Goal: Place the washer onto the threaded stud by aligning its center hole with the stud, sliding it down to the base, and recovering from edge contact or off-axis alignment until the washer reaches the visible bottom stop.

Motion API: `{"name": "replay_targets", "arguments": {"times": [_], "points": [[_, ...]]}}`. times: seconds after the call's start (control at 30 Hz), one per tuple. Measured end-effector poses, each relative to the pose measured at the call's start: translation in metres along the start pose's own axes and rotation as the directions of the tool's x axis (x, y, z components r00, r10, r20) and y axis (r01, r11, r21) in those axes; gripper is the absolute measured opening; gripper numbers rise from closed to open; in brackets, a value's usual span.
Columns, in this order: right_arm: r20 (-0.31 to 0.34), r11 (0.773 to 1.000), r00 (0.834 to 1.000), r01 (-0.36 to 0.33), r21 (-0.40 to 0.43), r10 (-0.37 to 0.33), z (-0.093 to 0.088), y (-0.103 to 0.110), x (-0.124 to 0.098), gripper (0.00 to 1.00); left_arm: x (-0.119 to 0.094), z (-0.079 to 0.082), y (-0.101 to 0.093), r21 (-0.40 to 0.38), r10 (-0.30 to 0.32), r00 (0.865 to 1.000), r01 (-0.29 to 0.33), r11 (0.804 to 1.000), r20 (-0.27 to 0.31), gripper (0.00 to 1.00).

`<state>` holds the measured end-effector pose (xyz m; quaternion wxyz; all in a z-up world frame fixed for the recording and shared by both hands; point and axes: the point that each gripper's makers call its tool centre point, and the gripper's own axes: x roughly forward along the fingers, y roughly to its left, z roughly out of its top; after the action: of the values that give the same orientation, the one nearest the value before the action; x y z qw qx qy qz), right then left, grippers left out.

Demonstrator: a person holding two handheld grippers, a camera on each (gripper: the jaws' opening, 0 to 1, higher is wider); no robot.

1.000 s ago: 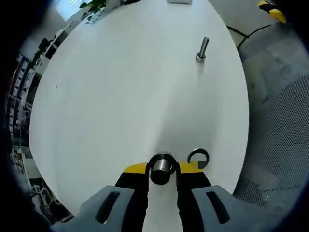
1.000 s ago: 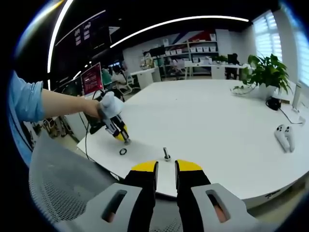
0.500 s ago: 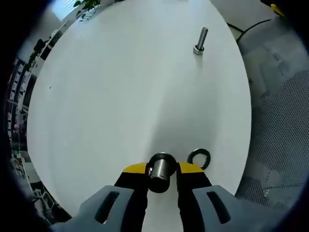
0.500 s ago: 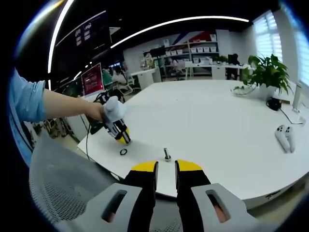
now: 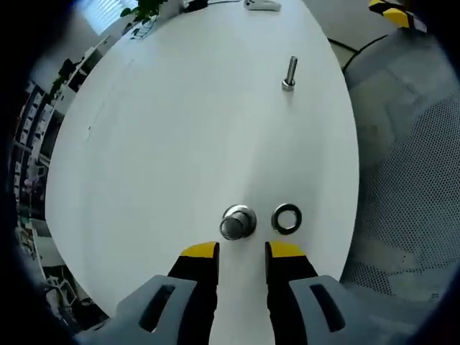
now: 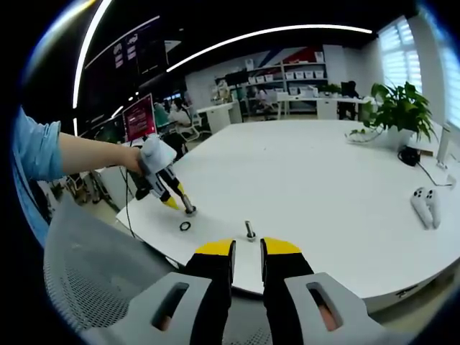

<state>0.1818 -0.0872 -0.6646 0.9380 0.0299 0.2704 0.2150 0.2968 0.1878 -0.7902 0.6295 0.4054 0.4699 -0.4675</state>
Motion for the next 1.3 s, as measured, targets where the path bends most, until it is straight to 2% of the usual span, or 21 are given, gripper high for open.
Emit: {"name": "replay_targets", "arguments": {"times": [0.23, 0.53, 0.87, 0.93, 1.0, 1.3], "points": [[0.001, 1.0, 1.0, -0.003, -0.001, 0.003, 0.0, 0.0, 0.0, 0.16, -0.013, 0.003, -0.026, 0.031, -0.025, 0.999, 0.024, 0.999, 0.036, 0.24], [-0.001, 1.0, 1.0, -0.006, -0.002, 0.006, 0.0, 0.001, 0.0, 0.16, 0.001, 0.005, -0.04, 0.041, -0.059, 0.998, 0.058, 0.997, 0.019, 0.27], [0.0, 1.0, 1.0, -0.005, 0.0, 0.005, 0.0, 0.001, 0.0, 0.16, 0.031, 0.006, -0.045, 0.034, -0.098, 0.995, 0.099, 0.994, -0.027, 0.27], [0.0, 1.0, 1.0, -0.005, 0.0, 0.005, 0.0, 0.001, 0.0, 0.16, 0.037, 0.006, -0.045, 0.054, -0.094, 0.994, 0.097, 0.994, -0.047, 0.26], [-0.002, 1.0, 1.0, -0.004, 0.0, 0.004, 0.0, 0.001, 0.0, 0.16, 0.04, 0.006, -0.045, 0.075, -0.086, 0.995, 0.09, 0.993, -0.06, 0.26], [-0.002, 1.0, 1.0, -0.003, 0.003, 0.003, 0.0, 0.001, 0.0, 0.16, 0.048, 0.004, -0.044, 0.06, -0.095, 0.992, 0.1, 0.993, -0.079, 0.26]]}}
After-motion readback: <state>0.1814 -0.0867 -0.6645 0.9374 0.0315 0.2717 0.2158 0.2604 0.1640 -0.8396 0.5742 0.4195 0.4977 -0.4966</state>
